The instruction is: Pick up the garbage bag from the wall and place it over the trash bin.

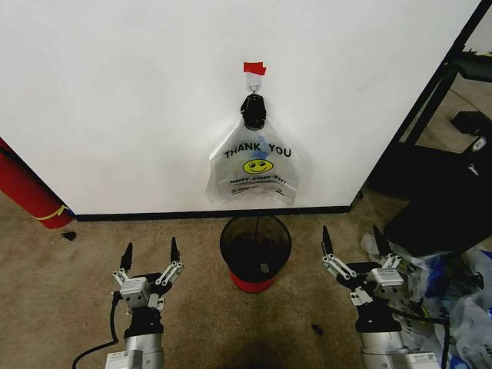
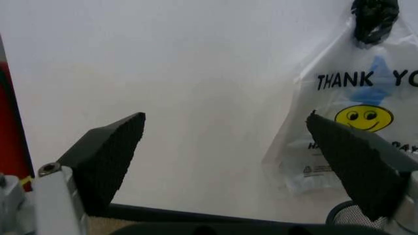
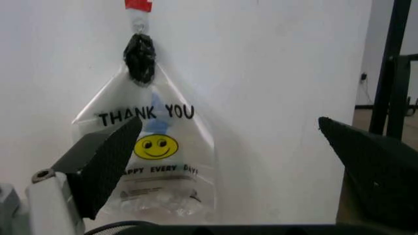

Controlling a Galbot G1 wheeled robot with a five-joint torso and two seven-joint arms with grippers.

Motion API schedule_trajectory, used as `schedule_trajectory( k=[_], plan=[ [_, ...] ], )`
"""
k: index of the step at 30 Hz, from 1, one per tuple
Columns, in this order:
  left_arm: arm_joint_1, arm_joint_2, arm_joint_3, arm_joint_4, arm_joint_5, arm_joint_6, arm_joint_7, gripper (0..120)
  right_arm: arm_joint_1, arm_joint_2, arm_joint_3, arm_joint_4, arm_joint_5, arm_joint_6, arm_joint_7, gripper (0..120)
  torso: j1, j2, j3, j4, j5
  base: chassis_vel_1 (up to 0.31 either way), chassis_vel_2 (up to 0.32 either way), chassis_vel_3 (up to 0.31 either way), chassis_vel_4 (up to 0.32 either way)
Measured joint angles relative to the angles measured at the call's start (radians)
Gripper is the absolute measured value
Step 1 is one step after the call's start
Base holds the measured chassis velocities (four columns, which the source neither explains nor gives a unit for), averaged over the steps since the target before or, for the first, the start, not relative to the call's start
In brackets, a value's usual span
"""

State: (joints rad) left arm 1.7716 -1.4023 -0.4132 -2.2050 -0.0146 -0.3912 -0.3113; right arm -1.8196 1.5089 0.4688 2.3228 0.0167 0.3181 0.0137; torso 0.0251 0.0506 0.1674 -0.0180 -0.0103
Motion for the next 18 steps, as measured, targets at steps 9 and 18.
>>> schedule_trajectory(
  k=[9, 18],
  plan=[
    [-0.017, 0.026, 0.000, -0.001, 0.028, -0.008, -0.001, 98, 0.091, -0.048, -0.015, -0.097, 0.051, -0.009, -0.009, 100, 0.000, 0.000, 0.000, -0.0001, 0.0001, 0.000, 0.000, 0.000, 0.000],
    [-0.074, 0.058, 0.006, 0.011, -0.021, 0.039, 0.003, 98, 0.361, -0.184, -0.079, -0.256, 0.252, -0.098, -0.024, 100, 0.000, 0.000, 0.000, -0.0007, 0.0002, 0.000, 0.000, 0.000, 0.000]
  ],
)
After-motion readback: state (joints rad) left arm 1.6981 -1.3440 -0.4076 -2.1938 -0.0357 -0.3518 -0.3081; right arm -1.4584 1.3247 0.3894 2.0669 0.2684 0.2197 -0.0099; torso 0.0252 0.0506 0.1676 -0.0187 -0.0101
